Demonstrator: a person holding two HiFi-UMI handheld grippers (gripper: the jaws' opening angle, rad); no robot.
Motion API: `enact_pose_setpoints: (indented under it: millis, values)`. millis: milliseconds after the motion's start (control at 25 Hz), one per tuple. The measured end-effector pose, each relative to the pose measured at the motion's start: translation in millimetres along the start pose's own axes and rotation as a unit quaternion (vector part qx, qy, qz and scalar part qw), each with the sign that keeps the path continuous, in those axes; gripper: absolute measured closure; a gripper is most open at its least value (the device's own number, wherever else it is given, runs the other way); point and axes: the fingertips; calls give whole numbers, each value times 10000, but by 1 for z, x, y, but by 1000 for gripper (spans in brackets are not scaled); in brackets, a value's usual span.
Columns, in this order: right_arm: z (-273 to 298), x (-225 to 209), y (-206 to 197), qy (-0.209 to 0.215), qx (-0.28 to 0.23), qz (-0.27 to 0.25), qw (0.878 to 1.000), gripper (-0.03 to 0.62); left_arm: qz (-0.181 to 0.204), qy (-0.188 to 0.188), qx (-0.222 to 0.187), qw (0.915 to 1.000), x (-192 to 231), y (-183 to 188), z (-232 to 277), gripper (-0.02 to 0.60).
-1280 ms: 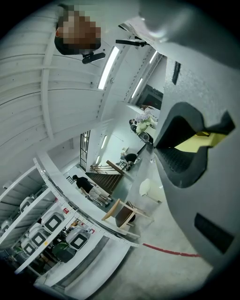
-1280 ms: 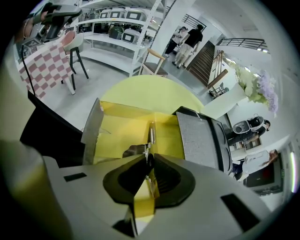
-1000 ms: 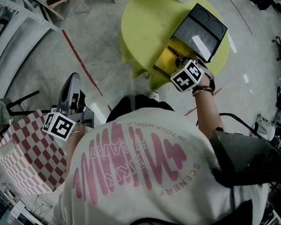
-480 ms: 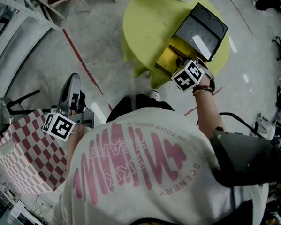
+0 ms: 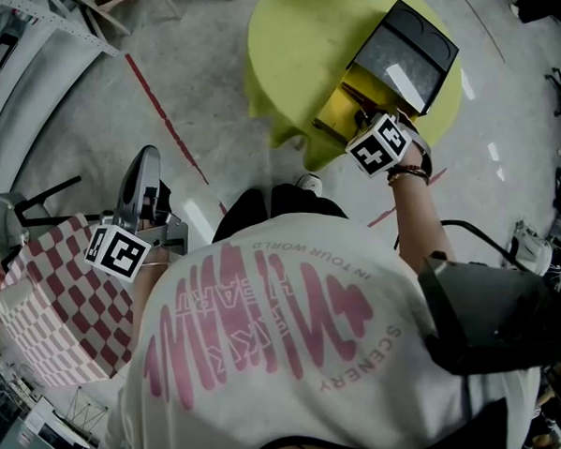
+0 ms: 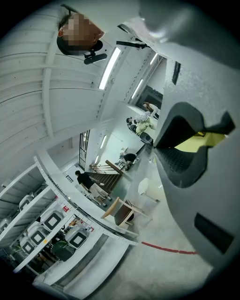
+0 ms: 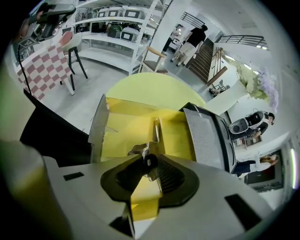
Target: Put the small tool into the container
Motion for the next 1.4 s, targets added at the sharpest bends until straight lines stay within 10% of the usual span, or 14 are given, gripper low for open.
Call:
enact_pose_setpoints:
  millis: [1400]
  values:
    - [0, 5, -2, 97, -475, 1541, 9869, 448, -2, -347, 641, 9973, 19, -28, -13, 574]
Point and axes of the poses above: the fingertips, and each gripper's own axes: z forward along the fingers, x to its left, y out of its top, and after that the axes turned 3 degrees about -x, right-handed
